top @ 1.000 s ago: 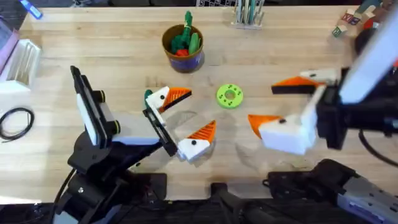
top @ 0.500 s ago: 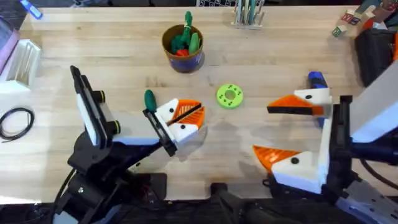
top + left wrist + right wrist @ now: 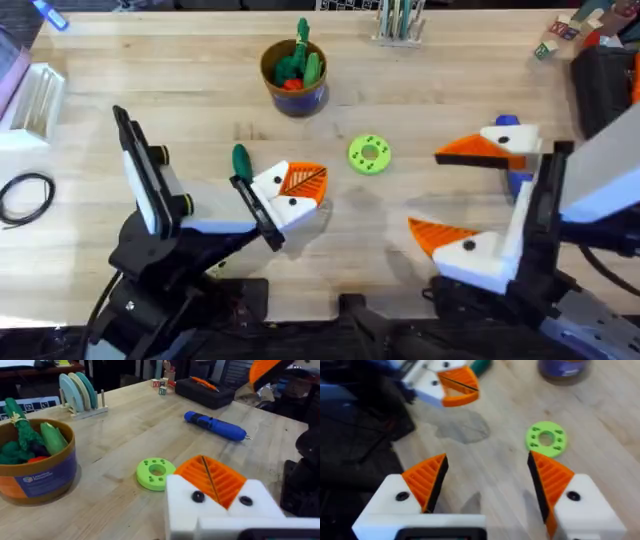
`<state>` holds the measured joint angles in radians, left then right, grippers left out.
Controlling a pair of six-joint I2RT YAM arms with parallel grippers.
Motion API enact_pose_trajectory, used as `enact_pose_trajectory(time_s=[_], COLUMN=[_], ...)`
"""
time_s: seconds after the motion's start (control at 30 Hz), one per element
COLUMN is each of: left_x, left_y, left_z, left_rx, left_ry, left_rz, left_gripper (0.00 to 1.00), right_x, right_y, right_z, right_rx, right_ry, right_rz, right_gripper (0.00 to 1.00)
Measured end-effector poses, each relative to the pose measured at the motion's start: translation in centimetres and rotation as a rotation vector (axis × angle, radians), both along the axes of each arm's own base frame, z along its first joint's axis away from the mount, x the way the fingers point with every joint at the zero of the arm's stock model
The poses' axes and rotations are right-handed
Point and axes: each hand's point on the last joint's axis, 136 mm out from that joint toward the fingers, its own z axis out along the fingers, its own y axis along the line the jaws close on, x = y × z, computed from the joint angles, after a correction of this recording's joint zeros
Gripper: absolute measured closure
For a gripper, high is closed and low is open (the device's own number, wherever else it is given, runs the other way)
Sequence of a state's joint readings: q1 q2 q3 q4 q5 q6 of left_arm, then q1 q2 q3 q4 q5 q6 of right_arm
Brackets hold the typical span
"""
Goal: Pick up the gripper from the table and insert it into the empty holder that is missing its gripper. Then pick up a screw, insert it into the mounting hole, and use the screwdriver to tighten it. Finally, clean up the table by picking up the vegetable and placing it into the bucket.
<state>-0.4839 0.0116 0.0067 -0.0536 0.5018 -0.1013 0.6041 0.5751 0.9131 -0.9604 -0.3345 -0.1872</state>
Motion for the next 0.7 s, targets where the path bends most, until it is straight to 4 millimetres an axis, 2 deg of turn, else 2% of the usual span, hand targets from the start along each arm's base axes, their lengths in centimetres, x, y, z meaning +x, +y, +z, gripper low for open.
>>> enact_pose_trajectory(time_s=[0.13, 0.27, 0.47, 0.57, 0.7], left_x=[0.0, 0.0, 0.0, 0.0, 0.0], left_y=[0.0, 0.0, 0.0, 0.0, 0.0], left_z=[0.0, 0.0, 0.0, 0.0, 0.0], left_rx=[0.0, 0.0, 0.0, 0.0, 0.0], left_ry=[0.0, 0.0, 0.0, 0.0, 0.0], left_rz=[0.0, 0.0, 0.0, 0.0, 0.0], left_gripper=[0.995, 0.995, 0.996, 0.996, 0.996], right_x=[2.3, 6.1, 12.4, 15.0, 17.0], right_y=[-1.4, -4.2, -10.5, -13.9, -18.5], right_z=[-1.2, -3.4, -7.2, -8.2, -9.2], right_rx=[-0.093, -0.225, -0.358, -0.366, -0.364], right_ry=[-0.003, 0.044, 0.174, 0.201, 0.223], right_rz=[-0.121, -0.323, -0.655, -0.797, -0.958], right_gripper=[0.022, 0.022, 0.022, 0.021, 0.021])
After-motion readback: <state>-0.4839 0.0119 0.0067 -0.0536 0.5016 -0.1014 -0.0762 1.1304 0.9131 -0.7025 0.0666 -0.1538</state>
